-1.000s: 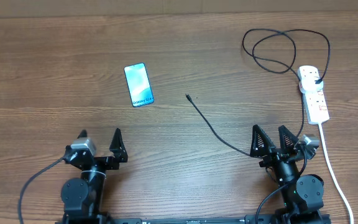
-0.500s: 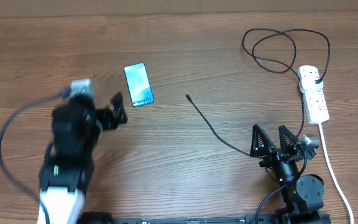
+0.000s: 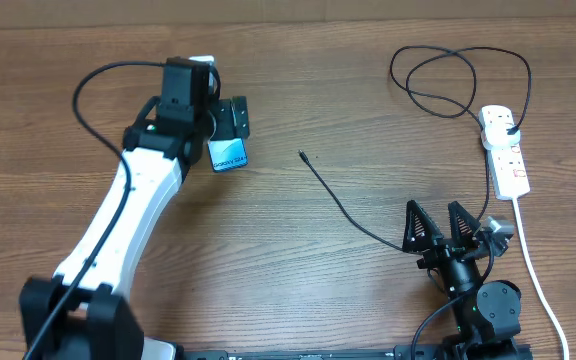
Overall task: Plug charger to phone and switch on socket
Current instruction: 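Move the left gripper forward over the Galaxy S24+ phone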
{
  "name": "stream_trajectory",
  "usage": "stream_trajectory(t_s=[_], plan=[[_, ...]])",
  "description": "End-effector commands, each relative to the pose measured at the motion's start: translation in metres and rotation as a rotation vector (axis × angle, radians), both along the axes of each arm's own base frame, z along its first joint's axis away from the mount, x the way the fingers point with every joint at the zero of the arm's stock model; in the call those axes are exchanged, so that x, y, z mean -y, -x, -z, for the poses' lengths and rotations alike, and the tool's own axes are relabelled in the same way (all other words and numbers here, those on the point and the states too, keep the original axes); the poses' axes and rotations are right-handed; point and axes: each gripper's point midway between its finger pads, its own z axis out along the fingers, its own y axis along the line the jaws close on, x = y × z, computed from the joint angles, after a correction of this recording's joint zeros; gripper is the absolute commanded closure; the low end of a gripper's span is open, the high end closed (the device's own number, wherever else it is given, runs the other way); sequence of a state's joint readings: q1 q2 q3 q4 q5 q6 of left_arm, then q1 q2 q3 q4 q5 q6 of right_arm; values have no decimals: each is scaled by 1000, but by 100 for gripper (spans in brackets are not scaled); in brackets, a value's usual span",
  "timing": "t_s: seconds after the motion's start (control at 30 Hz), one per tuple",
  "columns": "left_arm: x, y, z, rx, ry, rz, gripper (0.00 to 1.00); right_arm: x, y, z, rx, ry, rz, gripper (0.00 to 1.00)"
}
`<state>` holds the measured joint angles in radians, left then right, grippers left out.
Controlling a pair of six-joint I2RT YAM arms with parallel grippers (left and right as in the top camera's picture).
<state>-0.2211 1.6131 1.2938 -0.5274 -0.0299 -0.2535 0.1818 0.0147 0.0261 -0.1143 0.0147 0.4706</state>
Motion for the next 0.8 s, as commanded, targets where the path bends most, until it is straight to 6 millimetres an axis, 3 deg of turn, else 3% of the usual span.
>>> stream_trajectory(t_s=[0.0,0.17,0.33,0.43,0.77], plan=[[23,-14,4,5,97,63,0,1,0,-2,13,5,4,0],[29,-21,10,11,115,80,0,1,0,-2,13,6,4,0],[15,-23,13,2,113,-39,0,1,0,-2,13,5,4,0],[2,-19,22,-36,111,-152,0,1,0,-2,13,6,4,0],[2,-22,62,-266,55,-210,0,1,0,-2,13,6,4,0]])
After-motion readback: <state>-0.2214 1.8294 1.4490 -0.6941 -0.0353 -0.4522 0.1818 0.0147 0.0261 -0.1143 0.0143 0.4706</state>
